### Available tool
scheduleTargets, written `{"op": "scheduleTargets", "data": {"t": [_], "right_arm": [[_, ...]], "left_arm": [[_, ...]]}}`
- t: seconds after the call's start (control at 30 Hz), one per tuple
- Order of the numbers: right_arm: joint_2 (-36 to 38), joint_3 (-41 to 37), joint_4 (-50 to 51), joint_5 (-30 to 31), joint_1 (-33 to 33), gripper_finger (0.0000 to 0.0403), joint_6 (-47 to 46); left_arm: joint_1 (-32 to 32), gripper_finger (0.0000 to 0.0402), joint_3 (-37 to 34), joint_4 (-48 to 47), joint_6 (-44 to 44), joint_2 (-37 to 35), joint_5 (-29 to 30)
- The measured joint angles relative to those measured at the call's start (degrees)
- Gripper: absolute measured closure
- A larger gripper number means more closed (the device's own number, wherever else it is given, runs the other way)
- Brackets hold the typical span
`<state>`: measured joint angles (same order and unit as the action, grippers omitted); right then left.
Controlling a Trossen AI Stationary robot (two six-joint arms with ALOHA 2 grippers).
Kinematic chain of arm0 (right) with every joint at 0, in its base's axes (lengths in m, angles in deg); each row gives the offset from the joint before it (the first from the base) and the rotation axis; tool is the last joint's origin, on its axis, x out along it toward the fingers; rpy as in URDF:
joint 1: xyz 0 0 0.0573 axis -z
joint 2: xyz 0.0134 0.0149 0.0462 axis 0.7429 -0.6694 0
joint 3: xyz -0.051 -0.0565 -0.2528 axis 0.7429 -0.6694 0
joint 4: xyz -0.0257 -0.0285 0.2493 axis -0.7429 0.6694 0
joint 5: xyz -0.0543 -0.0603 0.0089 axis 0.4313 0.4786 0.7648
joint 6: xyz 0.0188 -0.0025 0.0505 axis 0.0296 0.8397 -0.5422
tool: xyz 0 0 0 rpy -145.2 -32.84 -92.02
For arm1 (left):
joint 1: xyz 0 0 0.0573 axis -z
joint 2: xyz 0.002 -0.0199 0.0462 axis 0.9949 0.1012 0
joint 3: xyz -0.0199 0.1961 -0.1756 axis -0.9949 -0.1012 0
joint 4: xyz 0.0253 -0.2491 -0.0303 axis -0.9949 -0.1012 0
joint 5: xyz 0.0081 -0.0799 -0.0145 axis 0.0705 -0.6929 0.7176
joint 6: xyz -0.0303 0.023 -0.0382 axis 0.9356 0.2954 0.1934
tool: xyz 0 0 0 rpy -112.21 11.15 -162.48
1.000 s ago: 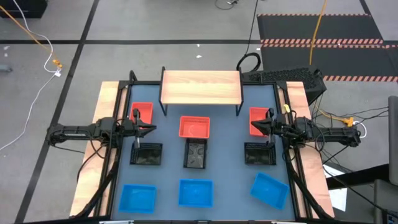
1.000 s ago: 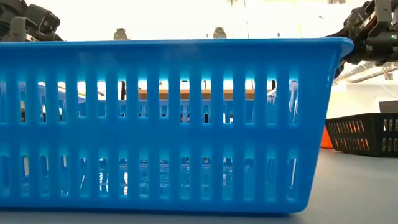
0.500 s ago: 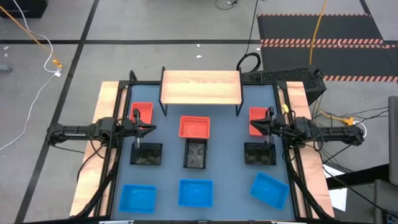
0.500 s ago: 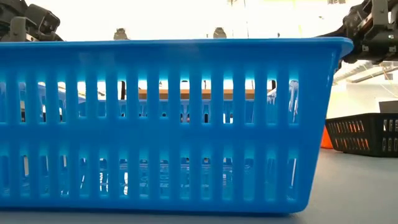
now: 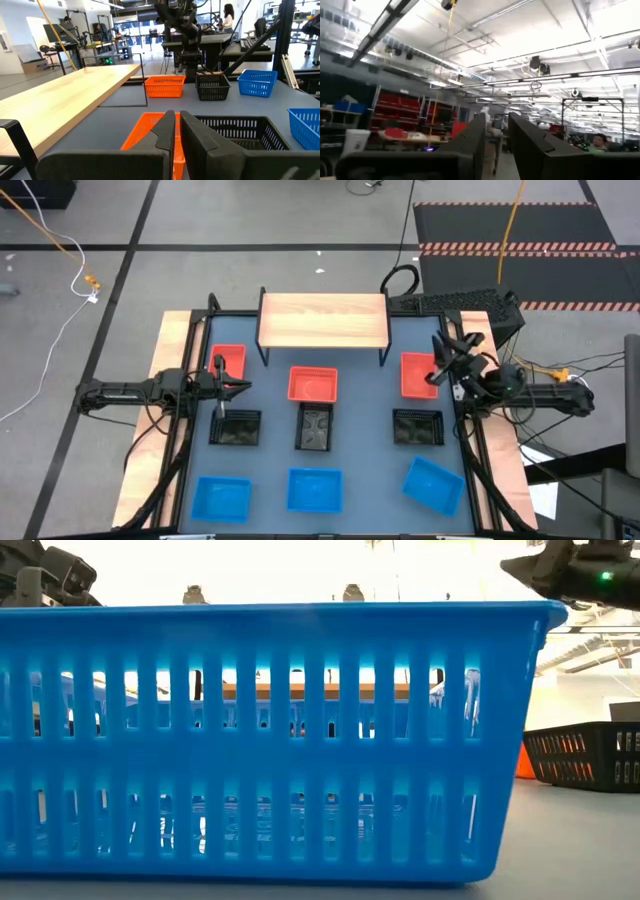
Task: Stack baskets on shelf by color
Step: Put the right orange bin on the shelf
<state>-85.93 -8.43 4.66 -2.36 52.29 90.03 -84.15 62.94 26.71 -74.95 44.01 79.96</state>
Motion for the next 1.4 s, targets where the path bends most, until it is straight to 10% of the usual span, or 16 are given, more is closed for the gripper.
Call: {"op": "scheduleTargets", "data": {"t": [0.47,1.03,1.4], "right_arm": [[-12.8,0.0,-3.1,0.0,10.6,0.0323,-9.5],[-15.4,0.0,2.0,-0.6,11.3,0.0323,-19.6],[-18.1,0.0,6.5,-14.6,11.3,0.0323,-42.6]], "left_arm": [[0.0,0.0371,0.0,2.2,-7.1,0.0,0.0],[0.0,0.0371,0.0,10.4,8.8,0.0,0.0],[0.0,0.0371,0.0,12.3,16.7,0.0,1.2]]}}
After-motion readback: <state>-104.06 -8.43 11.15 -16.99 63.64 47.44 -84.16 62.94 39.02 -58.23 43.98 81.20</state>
